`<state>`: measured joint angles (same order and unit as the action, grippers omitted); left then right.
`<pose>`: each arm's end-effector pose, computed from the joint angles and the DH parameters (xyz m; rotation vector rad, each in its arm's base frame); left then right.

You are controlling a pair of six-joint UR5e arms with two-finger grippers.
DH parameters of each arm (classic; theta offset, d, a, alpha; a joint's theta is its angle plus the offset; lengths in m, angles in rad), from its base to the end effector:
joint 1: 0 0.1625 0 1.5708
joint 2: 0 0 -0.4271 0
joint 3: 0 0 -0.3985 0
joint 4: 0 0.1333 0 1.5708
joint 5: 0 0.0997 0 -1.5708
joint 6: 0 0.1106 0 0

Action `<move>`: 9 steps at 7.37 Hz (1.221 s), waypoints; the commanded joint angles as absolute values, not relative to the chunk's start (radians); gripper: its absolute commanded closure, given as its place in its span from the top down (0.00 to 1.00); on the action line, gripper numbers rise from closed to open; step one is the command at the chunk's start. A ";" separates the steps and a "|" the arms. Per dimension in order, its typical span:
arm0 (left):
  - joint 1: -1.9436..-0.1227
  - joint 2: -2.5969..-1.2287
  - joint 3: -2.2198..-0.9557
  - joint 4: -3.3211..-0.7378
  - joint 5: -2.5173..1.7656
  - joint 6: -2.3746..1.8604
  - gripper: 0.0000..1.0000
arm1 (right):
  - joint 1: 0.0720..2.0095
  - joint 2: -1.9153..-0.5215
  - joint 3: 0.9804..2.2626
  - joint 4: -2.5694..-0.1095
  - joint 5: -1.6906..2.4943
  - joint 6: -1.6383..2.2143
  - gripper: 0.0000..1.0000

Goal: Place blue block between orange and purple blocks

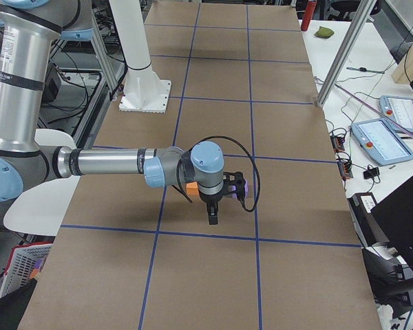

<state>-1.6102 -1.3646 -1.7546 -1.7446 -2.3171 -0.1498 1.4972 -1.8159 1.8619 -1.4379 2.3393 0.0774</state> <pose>-0.0748 -0.4191 0.6547 0.1030 0.7521 -0.1235 0.0264 -0.4097 0.6190 0.1117 -0.7770 -0.0651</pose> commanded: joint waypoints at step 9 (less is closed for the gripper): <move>-1.606 -1.374 -1.736 -1.796 -2.353 -0.146 1.00 | 1.493 -1.806 1.858 -1.433 2.342 0.078 1.00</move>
<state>-1.6064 -1.3744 -1.7361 -1.7958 -2.3550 -0.1461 1.4940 -1.8071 1.8592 -1.4328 2.3435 0.0753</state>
